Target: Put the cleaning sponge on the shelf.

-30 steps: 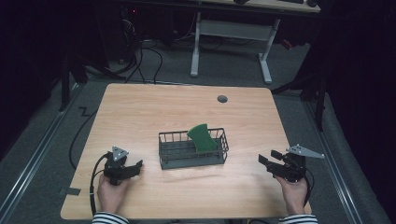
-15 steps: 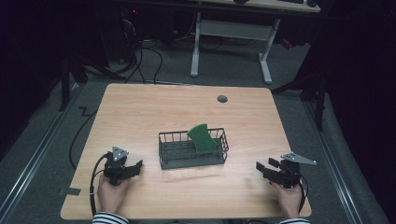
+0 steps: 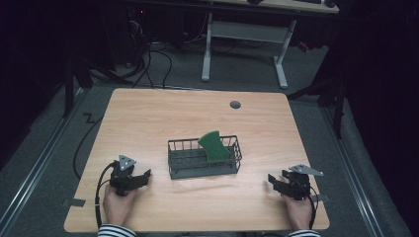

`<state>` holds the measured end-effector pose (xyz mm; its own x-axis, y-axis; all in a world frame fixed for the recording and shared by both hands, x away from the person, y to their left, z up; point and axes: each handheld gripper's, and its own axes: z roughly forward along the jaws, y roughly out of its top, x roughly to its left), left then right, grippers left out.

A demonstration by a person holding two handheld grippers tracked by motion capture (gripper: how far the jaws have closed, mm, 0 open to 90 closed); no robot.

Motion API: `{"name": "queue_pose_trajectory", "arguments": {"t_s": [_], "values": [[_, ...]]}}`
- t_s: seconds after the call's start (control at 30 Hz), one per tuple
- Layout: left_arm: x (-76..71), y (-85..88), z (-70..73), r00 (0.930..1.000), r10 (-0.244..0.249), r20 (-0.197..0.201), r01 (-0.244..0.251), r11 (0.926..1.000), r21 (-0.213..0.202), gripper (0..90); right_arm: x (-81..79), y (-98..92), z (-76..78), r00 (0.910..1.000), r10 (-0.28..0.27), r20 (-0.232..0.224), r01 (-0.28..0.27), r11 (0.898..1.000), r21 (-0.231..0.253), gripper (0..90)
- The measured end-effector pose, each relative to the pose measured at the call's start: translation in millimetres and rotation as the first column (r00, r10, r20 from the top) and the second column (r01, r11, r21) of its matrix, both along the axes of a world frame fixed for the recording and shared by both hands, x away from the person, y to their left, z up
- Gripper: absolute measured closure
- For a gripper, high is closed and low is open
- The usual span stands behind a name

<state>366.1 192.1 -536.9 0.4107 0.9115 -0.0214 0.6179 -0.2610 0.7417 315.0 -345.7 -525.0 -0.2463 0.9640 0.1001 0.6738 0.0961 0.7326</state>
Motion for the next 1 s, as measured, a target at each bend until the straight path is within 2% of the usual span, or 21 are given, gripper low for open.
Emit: {"name": "queue_pose_trajectory", "arguments": {"t_s": [0.2, 0.37, 0.4, 0.5, 1.0], "values": [[0.0, 0.1, 0.0, 1.0000, 0.000, 0.000, 0.000, 1.0000, -0.001, 25.8, -0.8, 4.0, -4.4, 0.9999, -0.002, 0.010, 0.003, 0.999, -0.037, 34.4], [0.0, 0.0, 0.0, 1.0000, 0.000, 0.000, 0.000, 1.0000, 0.000, 25.8, -1.4, 12.2, -5.1, 0.9998, 0.008, 0.016, -0.006, 0.992, -0.123, 33.0], [0.0, 0.1, 0.0, 1.0000, 0.000, 0.000, 0.000, 1.0000, -0.001, 25.8, -1.6, 13.1, -5.2, 0.9997, 0.013, 0.020, -0.010, 0.992, -0.128, 32.9], [0.0, 0.2, 0.0, 1.0000, 0.000, 0.000, 0.000, 1.0000, -0.001, 25.7, -1.0, 12.6, -5.2, 0.9999, 0.011, 0.011, -0.009, 0.993, -0.115, 31.7], [-0.1, 0.0, -0.1, 1.0000, -0.001, 0.000, 0.001, 1.0000, 0.000, 25.7, -1.1, 13.9, -5.4, 0.9998, 0.017, 0.009, -0.016, 0.993, -0.120, 28.7]]}}
